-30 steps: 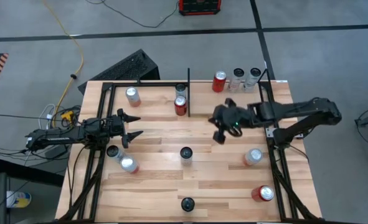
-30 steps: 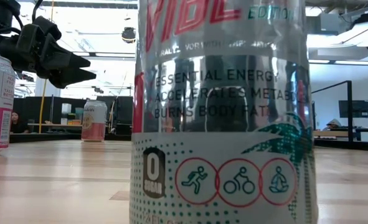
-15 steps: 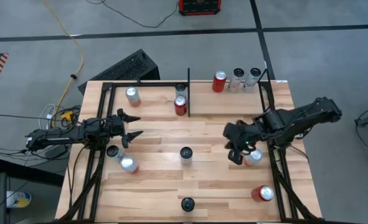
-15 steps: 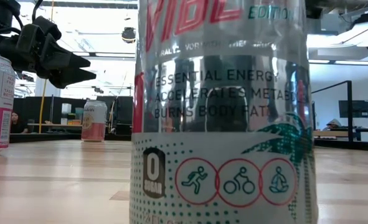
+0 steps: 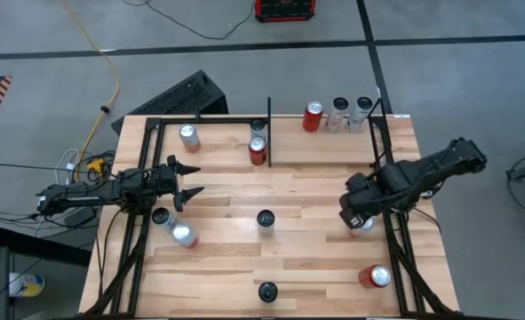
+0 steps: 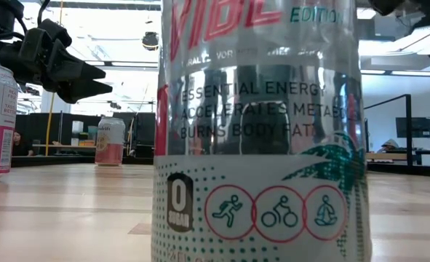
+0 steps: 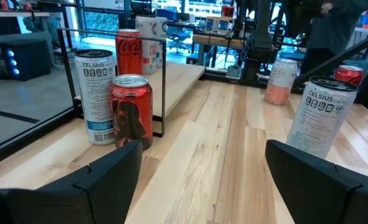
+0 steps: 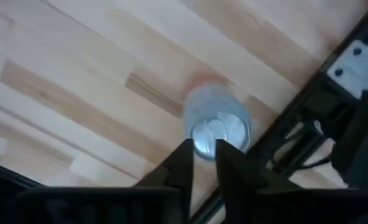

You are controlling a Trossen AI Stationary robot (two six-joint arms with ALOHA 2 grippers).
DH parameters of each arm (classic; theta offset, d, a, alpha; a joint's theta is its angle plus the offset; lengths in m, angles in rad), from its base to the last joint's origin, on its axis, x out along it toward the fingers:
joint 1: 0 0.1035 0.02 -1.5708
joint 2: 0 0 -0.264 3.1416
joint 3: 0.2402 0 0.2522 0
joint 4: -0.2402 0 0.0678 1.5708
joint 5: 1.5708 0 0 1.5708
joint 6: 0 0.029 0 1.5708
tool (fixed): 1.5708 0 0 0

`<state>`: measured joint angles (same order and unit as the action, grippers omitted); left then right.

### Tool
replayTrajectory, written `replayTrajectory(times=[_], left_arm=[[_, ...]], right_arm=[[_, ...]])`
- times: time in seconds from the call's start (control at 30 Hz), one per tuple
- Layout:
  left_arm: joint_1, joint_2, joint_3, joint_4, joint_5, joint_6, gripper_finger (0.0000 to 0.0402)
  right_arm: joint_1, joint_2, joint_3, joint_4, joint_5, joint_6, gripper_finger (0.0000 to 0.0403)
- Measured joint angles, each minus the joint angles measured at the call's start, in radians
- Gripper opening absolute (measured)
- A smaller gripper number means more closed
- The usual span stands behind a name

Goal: Place canned beverage on shelf
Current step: Put the white soda can on the shelf

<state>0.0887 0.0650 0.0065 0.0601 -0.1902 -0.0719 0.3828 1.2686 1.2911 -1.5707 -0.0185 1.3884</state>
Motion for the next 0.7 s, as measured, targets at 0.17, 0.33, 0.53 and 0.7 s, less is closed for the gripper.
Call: replayTrajectory(times=[0.17, 0.33, 0.53, 0.7], left_arm=[[0.0, 0.0, 0.0, 0.0, 0.0, 0.0, 0.0327], [0.0, 0.0, 0.0, 0.0, 0.0, 0.0, 0.0327], [0.0, 0.0, 0.0, 0.0, 0.0, 0.0, 0.0327], [0.0, 0.0, 0.0, 0.0, 0.0, 0.0, 0.0327]], right_arm=[[0.033, 0.0, -0.004, 0.001, -0.009, 0.076, 0.0213], [0.049, 0.0, -0.006, 0.0, -0.05, 0.081, 0.0325], [0.062, 0.0, -0.016, 0.001, -0.016, 0.076, 0.0395], [0.064, 0.0, -0.129, -0.002, -0.031, 0.093, 0.0382]])
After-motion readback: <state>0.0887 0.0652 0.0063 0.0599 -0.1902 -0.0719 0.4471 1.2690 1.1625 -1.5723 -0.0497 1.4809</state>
